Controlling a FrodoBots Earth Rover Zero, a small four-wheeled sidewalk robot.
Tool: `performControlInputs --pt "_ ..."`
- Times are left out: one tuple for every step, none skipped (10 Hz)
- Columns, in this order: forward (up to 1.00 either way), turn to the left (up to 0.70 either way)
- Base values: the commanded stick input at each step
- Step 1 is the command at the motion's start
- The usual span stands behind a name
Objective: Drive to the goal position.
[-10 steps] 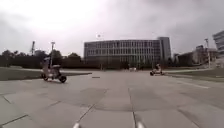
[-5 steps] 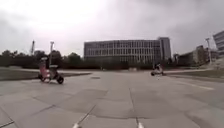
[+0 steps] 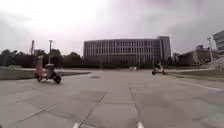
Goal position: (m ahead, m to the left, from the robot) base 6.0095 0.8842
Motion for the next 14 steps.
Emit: performControlInputs --pt "0.5 0.0" --pt "0.5 0.0" --pt "0.5 0.0" --pt "0.5 0.0" --pt "0.5 0.0" --pt "0.5 0.0" --pt "0.5 0.0" --pt "0.5 0.0" --pt "0.5 0.0" --pt "0.5 0.0" --pt "0.5 0.0" --pt "0.5 0.0" --pt "0.5 0.0" --pt "0.5 0.0"
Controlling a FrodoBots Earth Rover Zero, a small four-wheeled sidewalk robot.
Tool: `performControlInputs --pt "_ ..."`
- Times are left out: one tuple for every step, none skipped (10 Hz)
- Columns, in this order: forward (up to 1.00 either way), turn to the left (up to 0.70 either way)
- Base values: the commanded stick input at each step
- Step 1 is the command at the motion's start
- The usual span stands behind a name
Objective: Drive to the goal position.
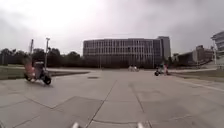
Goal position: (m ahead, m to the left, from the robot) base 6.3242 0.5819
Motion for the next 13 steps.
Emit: performControlInputs --pt "0.5 0.0" --pt "0.5 0.0" --pt "0.5 0.0" --pt "0.5 0.0" --pt "0.5 0.0" --pt "0.5 0.0" --pt "0.5 0.0" --pt "0.5 0.0" --pt "0.5 0.0" --pt "0.5 0.0" --pt "0.5 0.0" --pt "0.5 0.0" --pt "0.5 0.0"
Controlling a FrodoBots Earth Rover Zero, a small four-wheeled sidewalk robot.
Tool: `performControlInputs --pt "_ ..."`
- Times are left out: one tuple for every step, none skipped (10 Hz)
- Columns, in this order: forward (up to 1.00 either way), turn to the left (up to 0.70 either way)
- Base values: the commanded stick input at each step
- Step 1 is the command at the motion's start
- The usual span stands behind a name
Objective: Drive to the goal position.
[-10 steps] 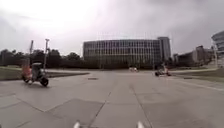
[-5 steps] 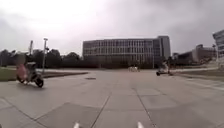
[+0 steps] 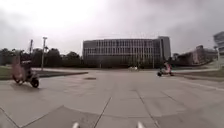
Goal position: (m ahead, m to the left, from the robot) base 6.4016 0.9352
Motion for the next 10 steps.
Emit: performControlInputs --pt "0.5 0.0" --pt "0.5 0.0" --pt "0.5 0.0" --pt "0.5 0.0" --pt "0.5 0.0" --pt "0.5 0.0" --pt "0.5 0.0" --pt "0.5 0.0" --pt "0.5 0.0" --pt "0.5 0.0"
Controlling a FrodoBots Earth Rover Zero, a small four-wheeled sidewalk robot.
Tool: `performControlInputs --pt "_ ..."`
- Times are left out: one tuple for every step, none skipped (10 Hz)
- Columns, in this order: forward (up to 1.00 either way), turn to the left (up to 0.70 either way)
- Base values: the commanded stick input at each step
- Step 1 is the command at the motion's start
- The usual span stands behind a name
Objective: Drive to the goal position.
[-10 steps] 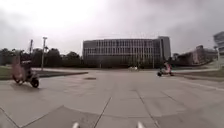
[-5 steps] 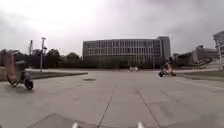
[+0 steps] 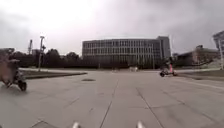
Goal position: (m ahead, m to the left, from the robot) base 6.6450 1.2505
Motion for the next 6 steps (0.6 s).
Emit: performControlInputs --pt "0.5 0.0" --pt "0.5 0.0" --pt "0.5 0.0" --pt "0.5 0.0" --pt "0.5 0.0" --pt "0.5 0.0"
